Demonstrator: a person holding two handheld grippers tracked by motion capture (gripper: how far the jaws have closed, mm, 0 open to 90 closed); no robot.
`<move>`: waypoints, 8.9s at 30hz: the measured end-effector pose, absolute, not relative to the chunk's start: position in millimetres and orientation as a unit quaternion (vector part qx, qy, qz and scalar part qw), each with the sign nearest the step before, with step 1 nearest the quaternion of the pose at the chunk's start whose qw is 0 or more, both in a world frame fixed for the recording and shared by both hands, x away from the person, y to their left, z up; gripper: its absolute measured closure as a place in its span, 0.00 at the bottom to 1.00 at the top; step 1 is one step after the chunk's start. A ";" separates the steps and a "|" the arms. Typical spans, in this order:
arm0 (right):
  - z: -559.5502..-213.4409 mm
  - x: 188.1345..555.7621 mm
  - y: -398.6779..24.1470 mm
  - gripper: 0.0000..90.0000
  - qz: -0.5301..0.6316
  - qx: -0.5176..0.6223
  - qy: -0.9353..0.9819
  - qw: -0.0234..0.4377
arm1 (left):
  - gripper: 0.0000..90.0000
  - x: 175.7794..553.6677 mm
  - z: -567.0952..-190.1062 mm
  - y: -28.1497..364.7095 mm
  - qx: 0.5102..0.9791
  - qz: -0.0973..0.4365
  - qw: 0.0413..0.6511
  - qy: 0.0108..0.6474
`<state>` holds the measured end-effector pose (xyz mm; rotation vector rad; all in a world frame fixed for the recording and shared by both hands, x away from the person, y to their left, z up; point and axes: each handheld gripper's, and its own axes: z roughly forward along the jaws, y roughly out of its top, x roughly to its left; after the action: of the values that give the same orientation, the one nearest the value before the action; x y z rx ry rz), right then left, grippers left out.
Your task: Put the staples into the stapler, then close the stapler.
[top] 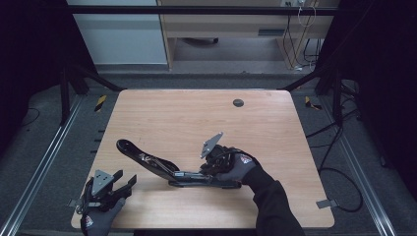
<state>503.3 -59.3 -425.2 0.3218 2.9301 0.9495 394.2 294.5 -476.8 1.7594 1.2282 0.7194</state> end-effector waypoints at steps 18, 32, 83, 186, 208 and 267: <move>-432.6 504.5 -57.2 0.87 0.299 0.093 0.950 0.019 | 0.47 394.2 -476.7 294.7 0.704 0.288 0.425 0.491; -434.8 505.8 -56.2 0.87 0.302 0.088 0.949 0.014 | 0.47 394.3 -477.0 294.3 0.703 0.288 0.425 0.493; -431.4 507.5 -59.4 0.83 0.303 0.080 0.949 0.013 | 0.47 394.5 -477.0 294.2 0.705 0.288 0.423 0.491; -433.9 454.3 -145.5 0.68 0.421 0.361 0.810 0.190 | 0.41 388.6 -453.9 272.1 0.704 0.271 0.473 0.455; -477.9 426.3 -168.6 0.72 0.417 0.417 0.787 0.183 | 0.37 399.7 -424.3 258.3 0.686 0.278 0.506 0.443; -494.3 425.5 -148.7 1.00 0.402 0.418 0.800 0.151 | 0.62 410.8 -388.8 266.2 0.658 0.304 0.516 0.456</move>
<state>425.5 -148.7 -494.3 1.1994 2.2985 1.1555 410.8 266.2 -388.8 1.5815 1.0951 0.7295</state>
